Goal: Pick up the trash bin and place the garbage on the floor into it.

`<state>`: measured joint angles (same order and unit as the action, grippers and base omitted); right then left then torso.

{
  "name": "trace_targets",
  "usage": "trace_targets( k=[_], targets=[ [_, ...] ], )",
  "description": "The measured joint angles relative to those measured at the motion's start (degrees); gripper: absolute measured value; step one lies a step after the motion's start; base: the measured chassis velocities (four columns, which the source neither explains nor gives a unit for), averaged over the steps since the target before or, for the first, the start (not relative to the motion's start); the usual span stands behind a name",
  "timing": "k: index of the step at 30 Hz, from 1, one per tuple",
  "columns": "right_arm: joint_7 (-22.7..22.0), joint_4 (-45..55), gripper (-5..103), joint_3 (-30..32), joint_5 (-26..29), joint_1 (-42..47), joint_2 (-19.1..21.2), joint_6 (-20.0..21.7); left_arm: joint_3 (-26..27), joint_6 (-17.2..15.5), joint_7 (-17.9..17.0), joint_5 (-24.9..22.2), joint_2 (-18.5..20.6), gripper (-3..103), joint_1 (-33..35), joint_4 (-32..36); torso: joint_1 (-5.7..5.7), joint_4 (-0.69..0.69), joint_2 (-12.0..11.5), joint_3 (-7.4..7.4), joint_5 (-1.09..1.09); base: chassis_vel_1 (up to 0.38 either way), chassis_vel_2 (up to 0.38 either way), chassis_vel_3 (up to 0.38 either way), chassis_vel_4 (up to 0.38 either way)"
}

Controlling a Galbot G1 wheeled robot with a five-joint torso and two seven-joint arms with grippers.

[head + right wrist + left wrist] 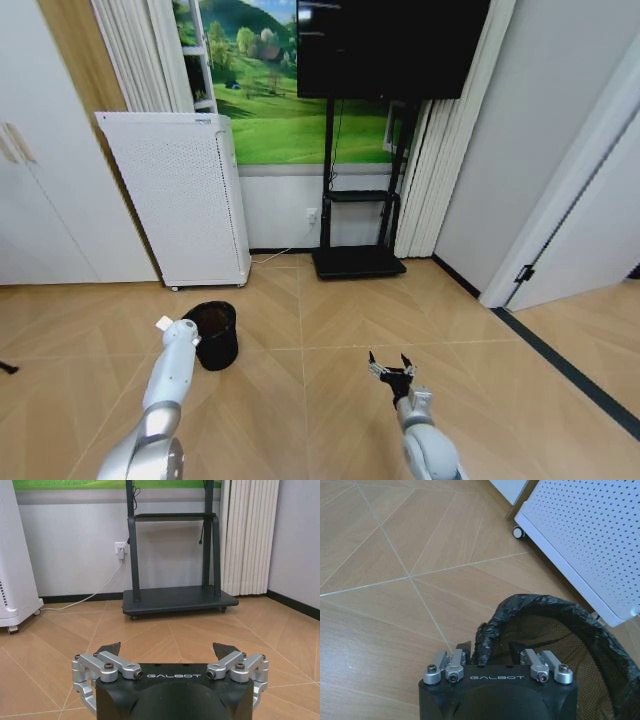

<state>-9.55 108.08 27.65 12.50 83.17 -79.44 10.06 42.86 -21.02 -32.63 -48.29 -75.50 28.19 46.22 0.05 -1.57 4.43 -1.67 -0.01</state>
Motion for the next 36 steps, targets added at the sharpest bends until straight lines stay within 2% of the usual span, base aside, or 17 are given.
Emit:
trace_targets(
  k=[2,4,5,6,8,9,11,12,14,15,17,26,30,33,36],
  targets=[
    [0.0,0.0,100,0.0,0.0,-0.1,0.1,0.0,0.0,-0.2,0.1,0.0,0.0,43,0.2,0.5,0.00,-0.01,0.0,0.00,0.01,0.000,0.000,0.000,0.000],
    [0.1,0.0,100,-0.1,0.2,-0.1,0.1,0.0,-0.2,-1.1,0.9,0.3,0.0,54,0.8,2.0,0.00,-0.01,0.0,0.00,0.01,0.000,0.000,0.000,0.000],
    [0.1,0.0,100,-0.1,0.2,-0.1,0.1,0.0,-0.2,-1.1,0.9,0.3,0.0,54,0.8,2.0,0.00,-0.01,0.0,0.00,0.01,0.000,0.000,0.000,0.000],
    [0.2,0.0,100,-0.1,0.2,-0.1,0.2,0.0,-0.3,-1.5,1.4,0.6,0.0,60,1.1,2.4,0.00,0.00,0.0,0.00,0.00,0.000,0.000,0.000,0.000],
    [0.3,0.1,100,-0.1,0.2,-0.1,0.2,0.0,-0.3,-2.1,3.5,2.1,-0.1,70,1.9,4.0,0.00,0.00,0.0,0.00,0.01,0.000,0.000,0.000,0.000],
    [0.3,0.1,100,-0.1,0.2,-0.1,0.2,0.0,-0.3,-2.1,3.5,2.1,-0.1,70,1.9,4.0,0.00,0.00,0.0,0.00,0.01,0.000,0.000,0.000,0.000],
    [0.4,0.3,100,0.1,0.3,0.0,0.2,-0.2,-0.4,-2.3,4.8,3.3,-0.4,81,2.4,5.2,0.00,0.00,0.0,0.00,0.01,0.000,0.000,0.000,0.000],
    [0.4,0.3,100,0.1,0.3,0.0,0.2,-0.2,-0.4,-2.3,4.8,3.3,-0.4,81,2.4,5.2,0.00,0.00,0.0,0.00,0.01,0.000,0.000,0.000,0.000],
    [0.4,0.4,100,0.3,0.4,0.2,0.3,-0.4,-0.5,-2.3,5.4,4.5,-1.0,92,2.9,6.5,0.00,0.00,0.0,0.00,0.01,0.000,0.000,0.000,0.000],
    [0.4,0.4,100,0.3,0.4,0.2,0.3,-0.4,-0.5,-2.3,5.4,4.5,-1.0,92,2.9,6.5,0.00,0.00,0.0,0.00,0.01,0.000,0.000,0.000,0.000],
    [0.6,0.4,100,0.5,0.5,0.3,0.4,-0.6,-0.8,-2.3,6.1,5.5,-1.5,98,3.7,7.7,0.00,-0.01,0.0,0.00,0.01,0.000,0.000,0.000,0.000],
    [0.8,0.0,100,0.5,0.8,0.0,0.5,-0.9,-0.8,-2.9,7.5,7.2,-1.7,100,6.5,11.5,0.00,0.00,0.0,0.00,0.01,0.000,0.000,0.000,0.000],
    [1.0,-0.2,100,0.4,1.0,-0.5,0.7,-0.9,-0.8,-4.6,6.3,7.0,-1.8,100,9.4,15.7,0.00,-0.01,0.0,0.00,0.01,0.000,0.000,0.000,0.000],
    [1.4,-0.4,100,0.3,1.5,-1.0,0.8,-0.9,-1.2,-6.3,5.0,6.9,-2.1,100,13.9,21.4,0.00,0.00,0.0,0.00,0.00,0.000,0.000,0.000,0.000],
    [1.4,-0.4,100,0.3,1.7,-1.2,0.8,-0.9,-1.3,-6.5,5.3,7.4,-2.2,100,16.1,24.8,0.00,0.00,0.0,0.00,0.01,0.000,0.000,0.000,0.000]
  ],
)
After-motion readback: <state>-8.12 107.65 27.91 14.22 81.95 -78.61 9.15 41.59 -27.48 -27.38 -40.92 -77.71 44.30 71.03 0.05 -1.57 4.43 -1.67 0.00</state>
